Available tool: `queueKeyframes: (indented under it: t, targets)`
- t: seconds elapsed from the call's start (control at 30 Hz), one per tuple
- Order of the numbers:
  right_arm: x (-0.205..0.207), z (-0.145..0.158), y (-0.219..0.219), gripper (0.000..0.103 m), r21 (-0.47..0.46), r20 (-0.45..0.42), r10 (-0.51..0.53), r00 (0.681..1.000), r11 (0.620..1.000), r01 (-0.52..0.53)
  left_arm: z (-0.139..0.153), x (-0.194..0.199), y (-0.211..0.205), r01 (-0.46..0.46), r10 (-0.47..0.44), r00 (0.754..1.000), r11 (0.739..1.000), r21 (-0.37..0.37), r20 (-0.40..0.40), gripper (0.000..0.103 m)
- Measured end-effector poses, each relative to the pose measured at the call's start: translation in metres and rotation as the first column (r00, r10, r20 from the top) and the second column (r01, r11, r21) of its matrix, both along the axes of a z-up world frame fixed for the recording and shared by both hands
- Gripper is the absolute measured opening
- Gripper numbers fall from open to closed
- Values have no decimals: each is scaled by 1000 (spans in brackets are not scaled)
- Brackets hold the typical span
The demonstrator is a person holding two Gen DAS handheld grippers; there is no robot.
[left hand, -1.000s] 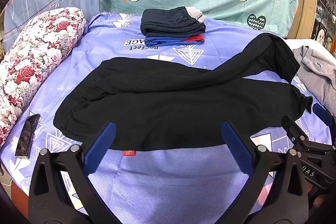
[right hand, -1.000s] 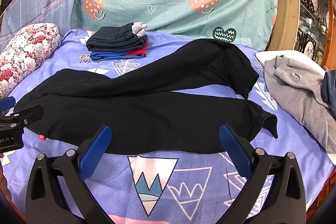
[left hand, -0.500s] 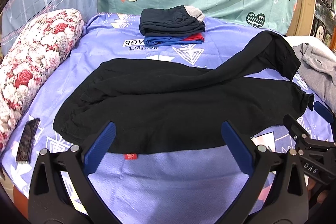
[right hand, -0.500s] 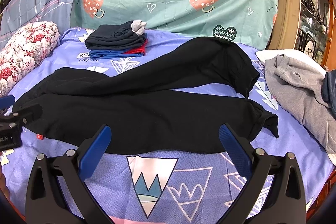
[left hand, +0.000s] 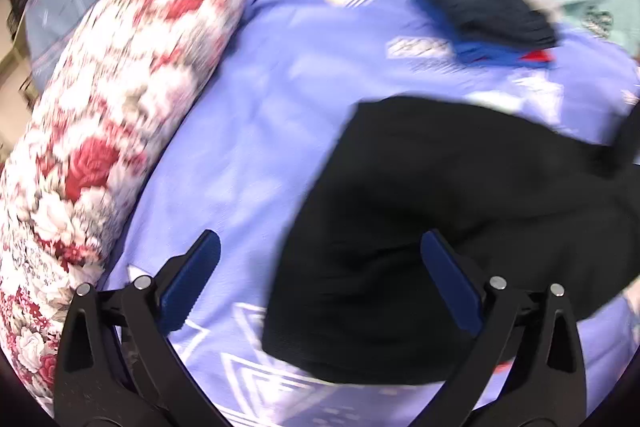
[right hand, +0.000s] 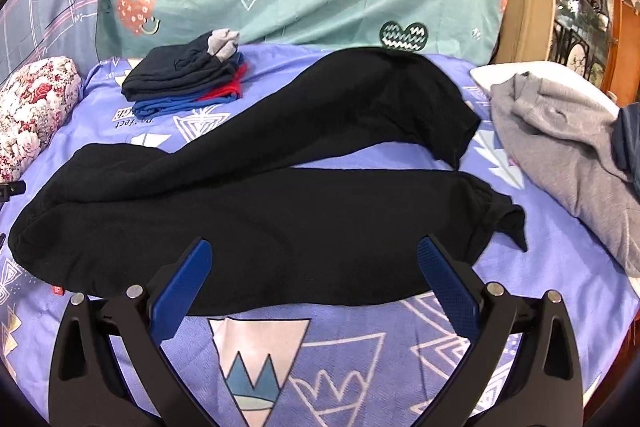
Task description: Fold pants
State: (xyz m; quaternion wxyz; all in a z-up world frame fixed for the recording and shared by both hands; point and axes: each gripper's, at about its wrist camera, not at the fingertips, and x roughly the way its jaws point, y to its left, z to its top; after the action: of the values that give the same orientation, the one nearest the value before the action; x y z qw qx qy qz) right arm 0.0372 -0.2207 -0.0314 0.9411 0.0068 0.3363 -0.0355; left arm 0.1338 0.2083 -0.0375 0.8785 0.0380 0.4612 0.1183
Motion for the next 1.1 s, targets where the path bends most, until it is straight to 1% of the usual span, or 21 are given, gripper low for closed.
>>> queueKeyframes:
  t: [0.07, 0.13, 0.17, 0.27, 0.33, 0.37, 0.47, 0.5, 0.53, 0.57, 0.63, 0.73, 0.8, 0.83, 0.87, 0.9, 0.93, 1.0, 1.1]
  targets:
    - [7, -1, 7, 102, -14, -10, 14, 1000, 1000, -14, -14, 2, 18, -18, 17, 999, 999, -31, -45, 100]
    - [11, -1, 12, 102, -27, -11, 27, 1000, 999, -27, -30, 1, 31, -24, 14, 996, 994, -109, -90, 100]
    - [14, 0, 15, 102, -31, -12, 34, 999, 999, -34, -35, -1, 34, -26, 12, 995, 990, -137, -102, 99]
    - [20, 1, 19, 102, -35, -15, 45, 999, 998, -45, -46, -3, 37, -16, -13, 992, 974, -228, -125, 92]
    - [23, 2, 21, 102, -34, -14, 48, 999, 998, -49, -49, -4, 33, 1, -39, 990, 964, -267, -135, 83]
    - [24, 2, 21, 102, -32, -13, 50, 999, 998, -50, -51, -3, 31, 12, -52, 989, 959, -284, -135, 80]
    - [25, 1, 21, 102, -29, -16, 52, 998, 998, -53, -56, 0, 25, 6, -58, 984, 955, -297, -167, 76]
    - [25, 1, 20, 102, -33, -19, 53, 998, 998, -53, -58, 0, 24, 0, -58, 982, 951, -308, -179, 68]
    - [24, 0, 19, 102, -40, -21, 51, 998, 998, -52, -61, -1, 25, -20, -49, 978, 945, -325, -203, 53]
    - [24, 0, 17, 102, -46, -24, 47, 999, 998, -48, -62, -1, 25, -29, -45, 975, 943, -330, -215, 47]
    - [23, -1, 3, 102, -28, -45, 28, 999, 999, -29, -60, -6, 24, -32, -42, 977, 941, -336, -210, 37]
    - [21, -7, -36, 102, 31, -102, -43, 994, 998, 46, -54, -14, 18, -24, -41, 981, 944, -330, -191, 30]
    - [17, -15, -72, 102, 54, -161, -135, 978, 988, 145, -50, -18, 13, -23, -41, 983, 941, -337, -180, 29]
    - [12, -21, -100, 102, 64, -201, -211, 957, 972, 228, -49, -19, 12, -23, -40, 983, 941, -338, -177, 29]
    - [7, -25, -120, 102, 80, -226, -261, 939, 955, 284, -50, -20, 11, -22, -40, 983, 942, -335, -177, 30]
    - [0, -30, -142, 102, 109, -253, -314, 915, 931, 349, -50, -22, 11, -16, -46, 983, 943, -333, -176, 33]
    - [-5, -33, -156, 102, 134, -267, -341, 902, 913, 385, -53, -21, 10, 2, -64, 982, 944, -330, -179, 41]
    - [-15, -38, -184, 102, 195, -289, -368, 884, 881, 431, -59, -21, 10, 1, -69, 980, 942, -336, -189, 46]
    - [-13, -41, -200, 102, 226, -280, -368, 886, 872, 434, -61, -23, 18, -28, -48, 981, 924, -382, -190, 50]
